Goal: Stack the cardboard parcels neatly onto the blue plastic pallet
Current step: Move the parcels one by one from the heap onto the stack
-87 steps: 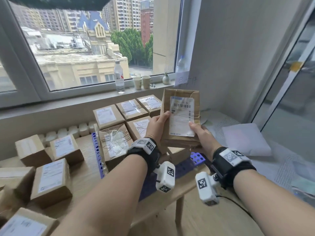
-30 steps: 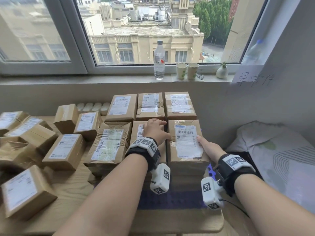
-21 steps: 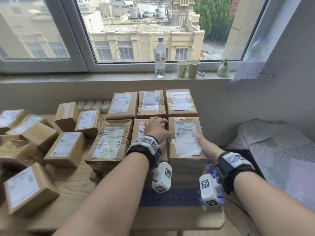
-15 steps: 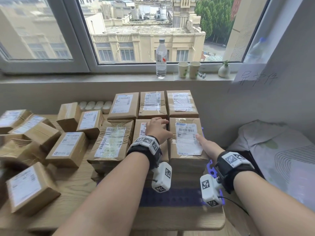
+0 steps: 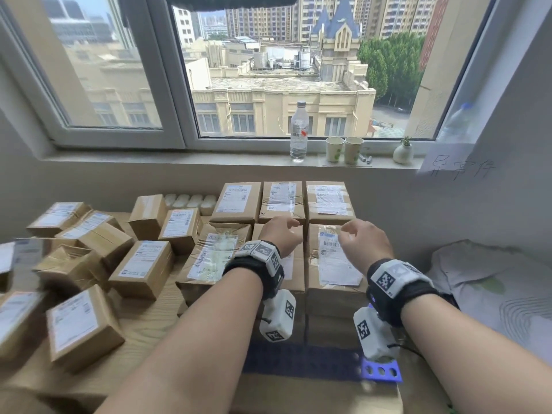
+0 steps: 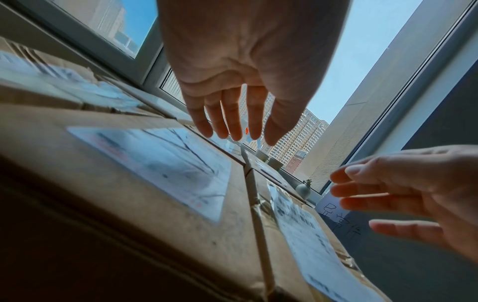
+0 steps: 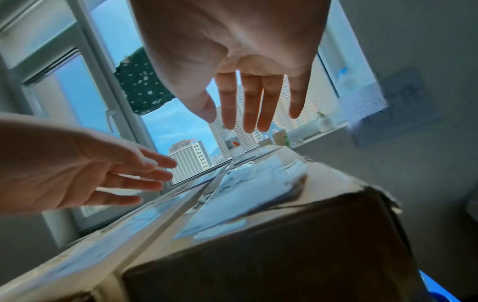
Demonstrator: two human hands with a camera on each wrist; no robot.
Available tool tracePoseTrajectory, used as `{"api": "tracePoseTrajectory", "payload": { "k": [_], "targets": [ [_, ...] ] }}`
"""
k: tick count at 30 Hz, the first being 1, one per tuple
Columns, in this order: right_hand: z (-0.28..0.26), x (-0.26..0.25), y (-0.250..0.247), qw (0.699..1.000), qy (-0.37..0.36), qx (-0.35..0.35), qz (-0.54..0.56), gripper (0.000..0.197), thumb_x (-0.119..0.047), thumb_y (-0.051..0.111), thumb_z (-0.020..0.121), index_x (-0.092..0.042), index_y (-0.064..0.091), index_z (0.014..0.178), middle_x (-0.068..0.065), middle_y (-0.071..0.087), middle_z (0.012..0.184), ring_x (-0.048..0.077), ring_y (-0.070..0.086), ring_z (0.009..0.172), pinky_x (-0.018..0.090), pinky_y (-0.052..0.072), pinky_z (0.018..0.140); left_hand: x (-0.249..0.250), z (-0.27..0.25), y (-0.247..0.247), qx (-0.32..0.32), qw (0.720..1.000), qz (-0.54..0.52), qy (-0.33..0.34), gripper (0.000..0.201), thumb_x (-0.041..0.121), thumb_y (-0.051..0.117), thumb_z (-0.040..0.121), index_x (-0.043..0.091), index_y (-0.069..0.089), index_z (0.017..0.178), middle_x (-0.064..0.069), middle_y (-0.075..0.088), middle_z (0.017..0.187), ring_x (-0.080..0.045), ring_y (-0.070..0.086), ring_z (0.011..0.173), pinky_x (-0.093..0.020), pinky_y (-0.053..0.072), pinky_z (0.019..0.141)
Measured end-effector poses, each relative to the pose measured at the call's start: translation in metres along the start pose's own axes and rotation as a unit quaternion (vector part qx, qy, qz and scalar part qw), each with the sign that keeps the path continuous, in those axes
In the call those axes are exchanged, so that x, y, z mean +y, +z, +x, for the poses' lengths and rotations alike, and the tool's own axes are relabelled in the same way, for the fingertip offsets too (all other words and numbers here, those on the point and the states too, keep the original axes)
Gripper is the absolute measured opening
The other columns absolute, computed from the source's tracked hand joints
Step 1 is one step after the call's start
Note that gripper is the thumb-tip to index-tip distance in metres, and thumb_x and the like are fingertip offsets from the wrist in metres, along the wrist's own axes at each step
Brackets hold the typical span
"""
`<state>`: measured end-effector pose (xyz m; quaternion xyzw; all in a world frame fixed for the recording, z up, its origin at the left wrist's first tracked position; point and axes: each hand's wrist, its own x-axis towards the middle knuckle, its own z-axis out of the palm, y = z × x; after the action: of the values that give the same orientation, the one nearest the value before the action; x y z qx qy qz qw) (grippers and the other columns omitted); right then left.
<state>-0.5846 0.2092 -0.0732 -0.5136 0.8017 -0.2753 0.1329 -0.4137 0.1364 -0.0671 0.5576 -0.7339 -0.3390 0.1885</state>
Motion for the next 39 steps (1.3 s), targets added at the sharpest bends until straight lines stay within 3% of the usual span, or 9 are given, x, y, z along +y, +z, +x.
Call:
{"api": "tracePoseTrajectory", "payload": {
  "k": [10,20,26,34,39],
  "targets": [
    [-0.022,-0.046,0.027,0.992,-0.102,-0.067,0.014,0.019,-0.028,0.053,0.094,-0.023,0.068,0.104,-0.003,0.07,0.104,0.017,0.062,0.092,0.033,0.052,0.083,-0.031,-0.041,-0.031,0.048,0.998,0.017,-0.041,0.04,0.019,0.062,0.086,0.019,0.062,0.127,-0.001,0.062,0.129,-0.017,0.057,0.117,-0.033,0.045,0.103],
    [-0.051,-0.106,0.069,0.977,-0.182,-0.112,0.024,0.02,-0.027,0.053,0.092,-0.022,0.071,0.099,-0.001,0.071,0.101,0.019,0.063,0.093,0.033,0.052,0.084,-0.086,-0.083,-0.077,0.099,0.989,-0.016,-0.106,0.036,0.021,0.061,0.087,0.02,0.062,0.123,0.002,0.064,0.118,-0.018,0.06,0.11,-0.031,0.049,0.096],
    [-0.07,-0.153,0.099,0.972,-0.191,-0.133,0.028,0.019,-0.025,0.054,0.093,-0.02,0.071,0.1,0.001,0.07,0.101,0.018,0.061,0.09,0.03,0.048,0.081,-0.129,-0.108,-0.114,0.115,0.985,-0.03,-0.123,0.029,0.021,0.06,0.09,0.021,0.063,0.119,0.0,0.063,0.117,-0.017,0.059,0.106,-0.029,0.049,0.091],
    [-0.111,-0.225,0.159,0.966,-0.2,-0.164,0.012,0.018,-0.025,0.054,0.09,-0.021,0.071,0.097,0.001,0.07,0.1,0.019,0.061,0.09,0.029,0.047,0.076,-0.204,-0.147,-0.178,0.141,0.976,-0.052,-0.157,0.028,0.019,0.061,0.088,0.021,0.066,0.115,0.002,0.065,0.11,-0.016,0.061,0.106,-0.033,0.051,0.095],
    [-0.136,-0.271,0.197,0.963,-0.207,-0.171,0.009,0.017,-0.028,0.053,0.091,-0.024,0.069,0.096,-0.004,0.069,0.095,0.013,0.061,0.085,0.03,0.051,0.077,-0.257,-0.167,-0.219,0.141,0.975,-0.057,-0.164,0.03,0.02,0.06,0.09,0.017,0.066,0.119,-0.002,0.066,0.118,-0.017,0.06,0.109,-0.029,0.049,0.094]
  ]
}}
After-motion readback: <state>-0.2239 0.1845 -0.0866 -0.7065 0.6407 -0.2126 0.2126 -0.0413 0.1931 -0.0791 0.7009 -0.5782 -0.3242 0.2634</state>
